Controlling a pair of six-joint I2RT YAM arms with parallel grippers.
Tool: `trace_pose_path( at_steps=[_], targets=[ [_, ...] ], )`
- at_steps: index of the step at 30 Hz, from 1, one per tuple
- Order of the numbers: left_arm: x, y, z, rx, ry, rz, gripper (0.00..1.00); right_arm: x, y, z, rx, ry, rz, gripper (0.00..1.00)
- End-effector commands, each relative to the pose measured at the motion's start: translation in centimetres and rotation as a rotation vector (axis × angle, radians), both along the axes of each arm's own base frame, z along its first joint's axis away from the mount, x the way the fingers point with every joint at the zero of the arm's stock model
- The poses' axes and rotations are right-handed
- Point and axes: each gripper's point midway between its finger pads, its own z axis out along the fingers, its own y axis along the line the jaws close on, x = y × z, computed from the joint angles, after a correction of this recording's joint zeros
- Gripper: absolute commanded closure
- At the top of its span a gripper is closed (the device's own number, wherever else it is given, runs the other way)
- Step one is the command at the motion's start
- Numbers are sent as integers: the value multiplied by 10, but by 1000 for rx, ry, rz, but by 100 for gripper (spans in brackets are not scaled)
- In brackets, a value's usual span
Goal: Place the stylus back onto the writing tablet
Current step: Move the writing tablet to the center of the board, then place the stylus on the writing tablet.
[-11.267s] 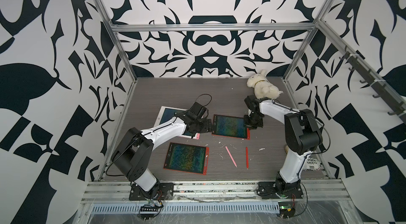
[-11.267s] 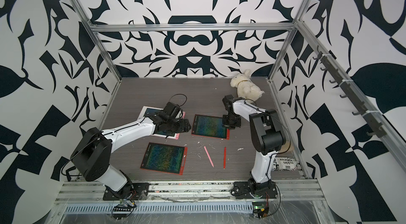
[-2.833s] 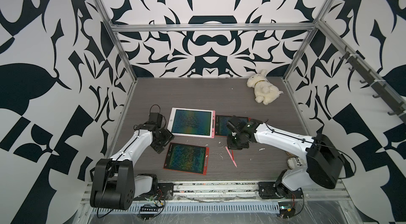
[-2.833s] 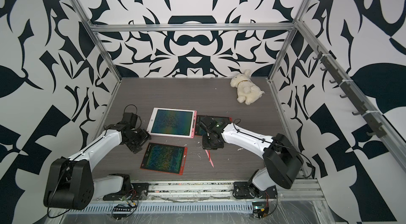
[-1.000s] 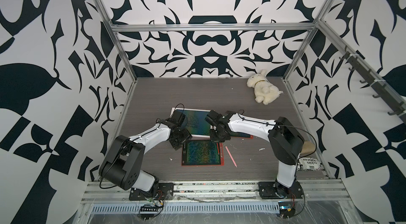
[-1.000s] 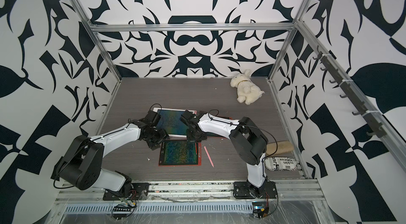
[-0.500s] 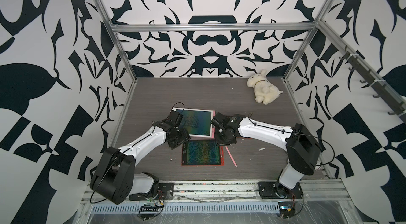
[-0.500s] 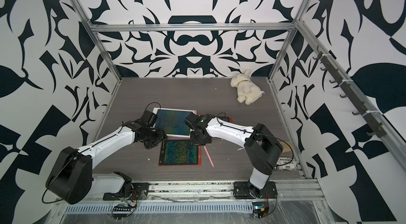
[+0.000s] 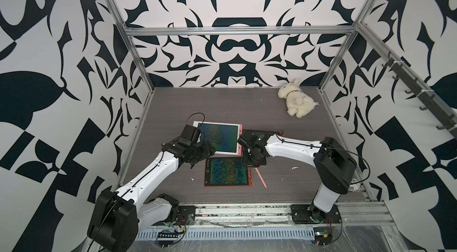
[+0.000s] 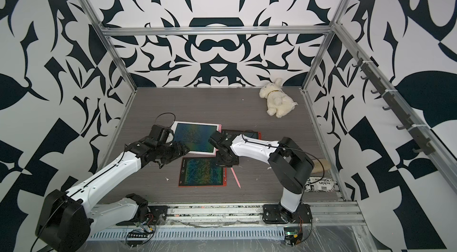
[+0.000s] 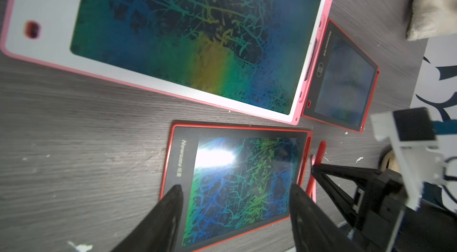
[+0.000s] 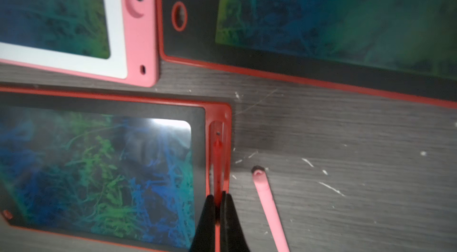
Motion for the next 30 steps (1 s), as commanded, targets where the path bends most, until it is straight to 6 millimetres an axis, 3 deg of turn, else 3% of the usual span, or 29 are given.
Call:
trace_pose_path(
  at_steps=[1, 11, 15, 18, 20, 21, 27, 30],
  targets=[
    [-5, -2, -8, -3, 14, -30, 30, 5, 5, 4, 4, -17, -12, 100],
    [-7, -4, -24, -5, 62, -24, 30, 2, 4, -2, -8, 0, -11, 99],
    [-6, 0, -25, 15, 60, -9, 29, 1, 3, 0, -6, 1, -6, 79],
    [-8, 7, -32, 52, 79, 19, 21, 2, 3, 2, -2, -5, -1, 73],
    [-10, 16, -37, 93, 95, 54, 7, 2, 4, 6, 7, -10, -1, 71],
    [-11, 18, -39, 103, 95, 59, 0, 2, 4, 8, 11, -14, 2, 70],
    [-10, 24, -32, 94, 33, 84, 1, 5, 3, 26, 36, -56, 3, 72],
    [-10, 21, -29, 83, 27, 63, 8, 7, 4, 30, 45, -67, 12, 80]
  ],
)
